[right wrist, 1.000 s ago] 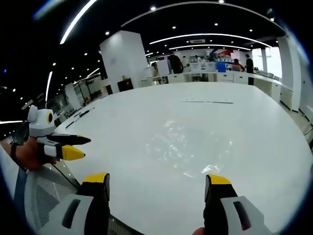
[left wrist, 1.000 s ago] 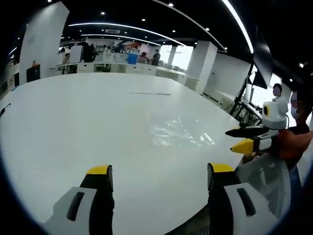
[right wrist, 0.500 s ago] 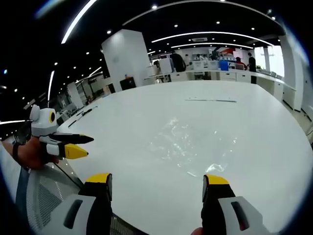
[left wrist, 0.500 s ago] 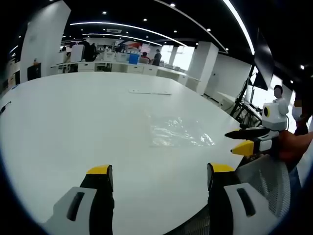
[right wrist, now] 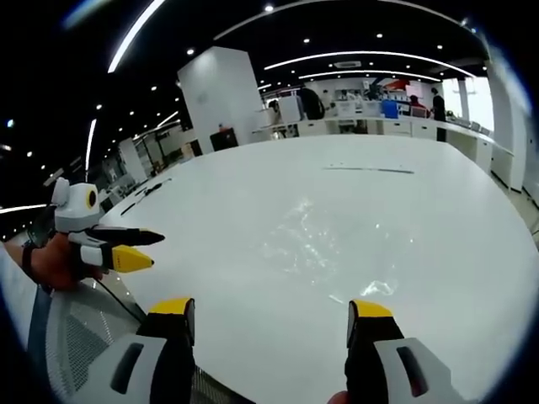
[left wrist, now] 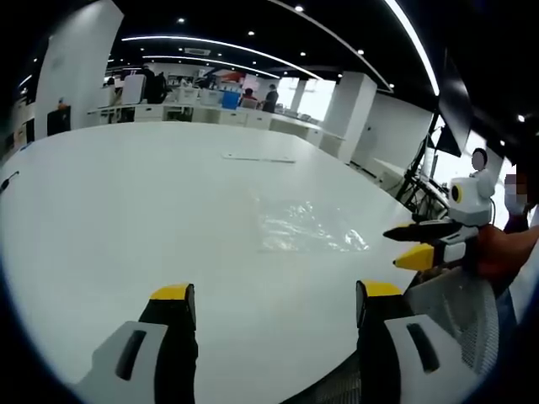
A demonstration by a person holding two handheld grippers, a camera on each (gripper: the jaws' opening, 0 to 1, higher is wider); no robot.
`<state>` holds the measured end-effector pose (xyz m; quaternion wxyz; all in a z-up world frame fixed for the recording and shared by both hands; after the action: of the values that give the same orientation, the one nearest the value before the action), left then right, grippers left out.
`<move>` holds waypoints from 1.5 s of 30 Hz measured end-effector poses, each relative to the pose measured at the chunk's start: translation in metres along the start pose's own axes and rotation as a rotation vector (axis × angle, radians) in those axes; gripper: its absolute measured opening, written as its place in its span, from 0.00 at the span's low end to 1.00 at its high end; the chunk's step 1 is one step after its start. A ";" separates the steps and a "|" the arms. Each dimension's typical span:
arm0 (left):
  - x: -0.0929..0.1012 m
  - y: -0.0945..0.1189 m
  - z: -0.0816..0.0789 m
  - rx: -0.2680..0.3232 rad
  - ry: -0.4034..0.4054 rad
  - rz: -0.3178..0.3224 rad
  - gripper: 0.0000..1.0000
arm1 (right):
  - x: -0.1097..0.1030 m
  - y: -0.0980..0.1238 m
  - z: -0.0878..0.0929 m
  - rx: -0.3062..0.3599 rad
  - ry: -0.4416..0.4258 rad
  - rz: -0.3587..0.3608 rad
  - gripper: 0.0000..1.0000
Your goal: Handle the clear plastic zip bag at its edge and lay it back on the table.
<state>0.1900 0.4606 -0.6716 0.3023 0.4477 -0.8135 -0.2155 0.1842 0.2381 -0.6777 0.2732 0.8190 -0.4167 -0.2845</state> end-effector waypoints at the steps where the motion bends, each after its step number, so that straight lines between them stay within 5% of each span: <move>1: 0.000 0.000 0.000 0.002 0.001 0.000 0.77 | 0.000 -0.001 0.000 -0.002 0.001 -0.001 0.73; 27: -0.008 0.000 0.003 -0.006 0.032 -0.008 0.76 | -0.007 -0.058 -0.042 -0.048 0.087 -0.057 0.71; 45: -0.012 0.000 0.003 -0.001 0.049 -0.016 0.76 | -0.016 -0.098 -0.054 -0.115 0.115 -0.063 0.69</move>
<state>0.1927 0.4708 -0.6774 0.3204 0.4593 -0.8022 -0.2072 0.2652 0.3122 -0.7042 0.3341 0.8298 -0.3572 -0.2688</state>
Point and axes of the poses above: the point that each gripper's makers call its tool centre point, and the gripper's own axes: y roughly backward along the fingers, x roughly to its right, z roughly out of its underside, the point moved 4 cm from there along y, roughly backward along the fingers, and after that the axes turned 10 degrees about -x, right-handed, at the moved point
